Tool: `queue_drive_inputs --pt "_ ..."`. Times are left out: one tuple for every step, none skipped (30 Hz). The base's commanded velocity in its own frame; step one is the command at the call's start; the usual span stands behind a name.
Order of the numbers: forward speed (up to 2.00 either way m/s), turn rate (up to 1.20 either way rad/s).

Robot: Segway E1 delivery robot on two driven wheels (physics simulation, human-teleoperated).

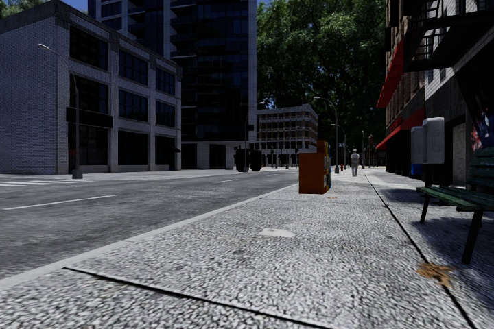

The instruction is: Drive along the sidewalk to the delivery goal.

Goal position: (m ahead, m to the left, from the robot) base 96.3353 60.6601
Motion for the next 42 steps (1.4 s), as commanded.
queue_drive_inputs --pt "0.0 0.0" --pt "0.0 0.0" --pt "0.0 0.0" --pt "0.0 0.0" --pt "0.0 0.0" --pt "0.0 0.0" --pt "0.0 0.0" --pt "0.0 0.0" --pt "0.0 0.0" --pt "0.0 0.0" --pt "0.0 0.0" --pt "0.0 0.0" --pt "0.0 0.0" --pt "0.0 0.0" --pt "0.0 0.0" --pt "0.0 0.0" --pt "0.0 0.0" --pt "0.0 0.0" --pt "0.0 0.0" --pt "0.0 0.0" --pt "0.0 0.0" --pt "0.0 0.0" --pt "0.0 0.0" --pt "0.0 0.0" --pt "0.0 0.0" --pt "0.0 0.0" --pt "0.0 0.0" --pt "0.0 0.0" --pt "0.0 0.0" --pt "0.0 0.0" --pt "0.11 0.0" --pt "0.86 0.0" --pt "1.01 0.0" --pt "1.01 0.0" --pt "1.11 0.0" --pt "1.15 0.0" --pt "1.15 0.0" --pt "1.27 0.0" --pt "1.31 0.0" --pt "1.32 0.0" --pt "1.32 0.0" --pt "1.34 0.0"
